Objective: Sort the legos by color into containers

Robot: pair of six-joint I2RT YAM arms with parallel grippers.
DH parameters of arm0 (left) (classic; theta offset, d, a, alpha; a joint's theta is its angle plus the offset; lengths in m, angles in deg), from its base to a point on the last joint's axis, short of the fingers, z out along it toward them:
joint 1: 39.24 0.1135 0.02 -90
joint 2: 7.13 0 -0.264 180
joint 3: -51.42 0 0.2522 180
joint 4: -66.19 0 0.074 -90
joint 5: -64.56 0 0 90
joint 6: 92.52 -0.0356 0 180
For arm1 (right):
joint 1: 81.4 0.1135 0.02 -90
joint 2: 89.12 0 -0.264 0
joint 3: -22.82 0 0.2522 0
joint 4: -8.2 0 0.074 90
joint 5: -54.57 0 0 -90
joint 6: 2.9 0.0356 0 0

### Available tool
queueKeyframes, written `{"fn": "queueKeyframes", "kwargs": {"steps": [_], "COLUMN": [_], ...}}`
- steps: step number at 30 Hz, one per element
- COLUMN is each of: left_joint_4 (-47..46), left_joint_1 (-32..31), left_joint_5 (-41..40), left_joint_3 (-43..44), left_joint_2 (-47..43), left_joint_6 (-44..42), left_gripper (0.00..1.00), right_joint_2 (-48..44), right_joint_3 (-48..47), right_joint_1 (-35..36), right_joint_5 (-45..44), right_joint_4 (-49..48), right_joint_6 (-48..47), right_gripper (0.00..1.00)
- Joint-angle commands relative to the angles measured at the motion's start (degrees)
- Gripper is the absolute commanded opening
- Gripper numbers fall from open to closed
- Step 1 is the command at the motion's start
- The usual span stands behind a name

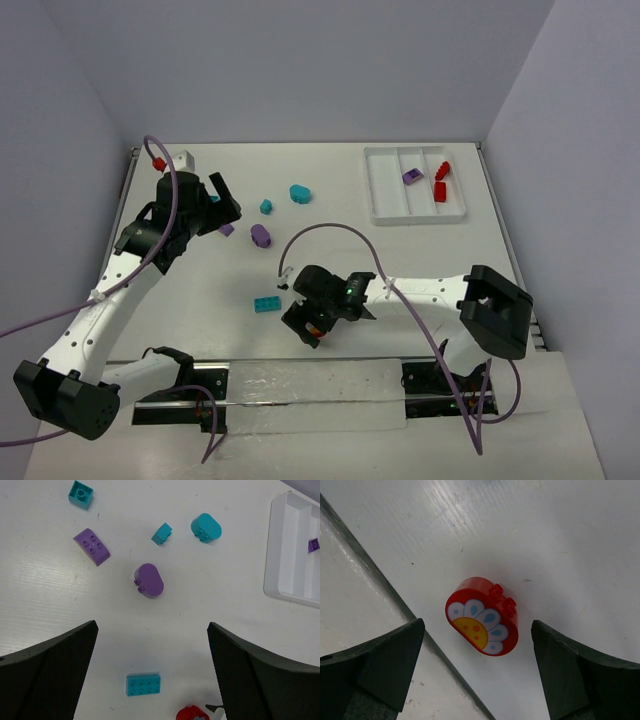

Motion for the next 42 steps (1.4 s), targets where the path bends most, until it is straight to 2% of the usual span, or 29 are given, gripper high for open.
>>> {"fn": "queueKeyframes", "kwargs": {"steps": [1, 8, 15, 20, 26, 34, 42], "left_joint_4": [-0.41, -0.41, -0.21, -0.11, 0.00, 2.13, 2.01], "left_joint_1": [-0.02, -0.02, -0.07, -0.02, -0.02, -0.02, 0.07], "left_joint_5": [0.98, 1.63, 1.83, 1.29, 0.98, 0.29, -1.86], "left_joint_3": [1.72, 2.03, 3.17, 3.35, 2.79, 3.75, 3.15], "left_joint_2": [-0.87, -0.88, -0.42, -0.42, -1.51, -0.81, -1.59], "left_joint_6": [0.00, 0.35, 0.27, -0.05, 0.30, 1.23, 5.56], "left_gripper": [0.99, 0.99, 0.99, 0.99, 0.99, 0.99, 0.99], "right_joint_2": [1.90, 6.07, 8.25, 8.32, 7.15, 2.43, -3.57], "right_joint_3": [0.22, -2.48, -4.58, -5.09, -5.49, -3.84, -6.51], "right_joint_1": [1.09, 1.38, 0.94, 0.06, -1.16, -11.68, -22.85], "right_joint_5": [-1.05, -8.38, -13.55, -13.65, -14.93, -10.37, -10.34], "right_joint_4": [-0.06, 1.61, 1.15, -0.76, -1.22, -5.36, -3.47], "right_joint_6": [-1.79, 2.04, 8.38, 11.88, 14.46, 18.82, 21.17], "right_gripper": [0.94, 0.90, 0.61, 0.50, 0.48, 0.48, 0.48]}}
